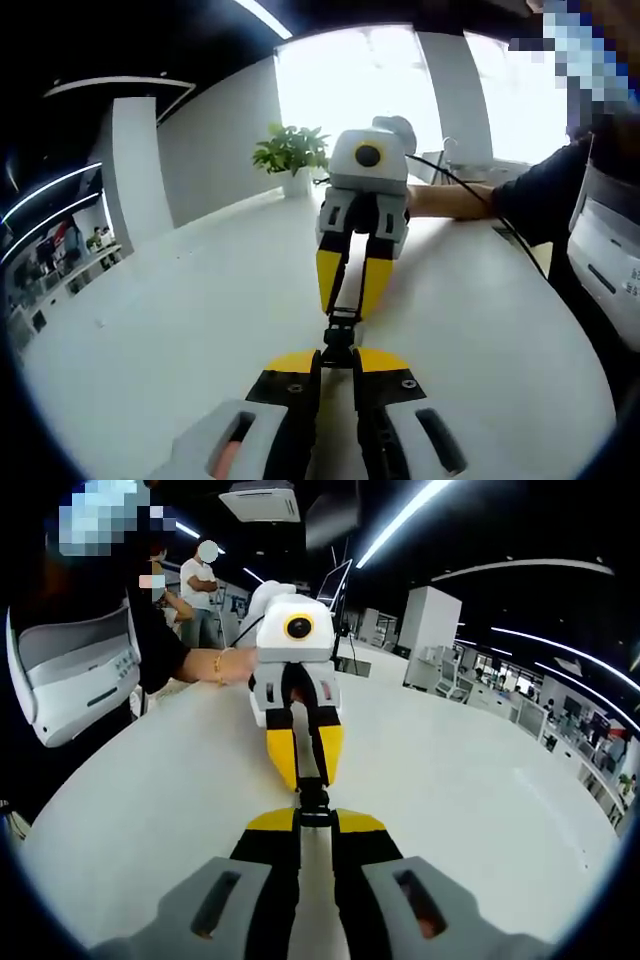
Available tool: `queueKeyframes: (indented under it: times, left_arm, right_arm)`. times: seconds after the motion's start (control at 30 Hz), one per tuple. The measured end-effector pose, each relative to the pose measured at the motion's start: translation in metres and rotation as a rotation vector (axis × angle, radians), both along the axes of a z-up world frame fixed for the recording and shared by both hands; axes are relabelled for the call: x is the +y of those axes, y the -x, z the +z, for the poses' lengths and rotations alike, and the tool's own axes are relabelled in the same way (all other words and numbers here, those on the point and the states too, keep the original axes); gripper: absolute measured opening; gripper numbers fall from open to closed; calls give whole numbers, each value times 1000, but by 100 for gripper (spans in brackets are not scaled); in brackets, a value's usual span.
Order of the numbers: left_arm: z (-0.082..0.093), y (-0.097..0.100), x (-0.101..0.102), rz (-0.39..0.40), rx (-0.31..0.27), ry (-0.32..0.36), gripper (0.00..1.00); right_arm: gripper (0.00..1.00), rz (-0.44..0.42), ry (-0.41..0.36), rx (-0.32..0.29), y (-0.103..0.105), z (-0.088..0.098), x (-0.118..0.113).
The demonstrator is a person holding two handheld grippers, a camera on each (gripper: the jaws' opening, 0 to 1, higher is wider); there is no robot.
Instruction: Snap the two parts of the plastic buckle together until the buckle closes and remains connected.
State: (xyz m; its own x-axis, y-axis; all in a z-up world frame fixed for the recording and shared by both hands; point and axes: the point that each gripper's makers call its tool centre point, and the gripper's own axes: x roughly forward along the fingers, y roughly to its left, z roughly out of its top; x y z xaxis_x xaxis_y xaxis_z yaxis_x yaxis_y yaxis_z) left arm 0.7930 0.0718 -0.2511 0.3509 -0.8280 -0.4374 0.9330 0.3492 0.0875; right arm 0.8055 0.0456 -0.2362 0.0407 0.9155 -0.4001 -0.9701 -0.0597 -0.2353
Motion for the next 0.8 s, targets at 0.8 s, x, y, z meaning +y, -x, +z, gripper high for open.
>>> queueKeyframes:
  times: [0.8]
  left_arm:
    - [1, 4, -2, -22, -24, -9, 12]
  right_arm:
    - [11, 27, -5, -21, 4, 3, 0]
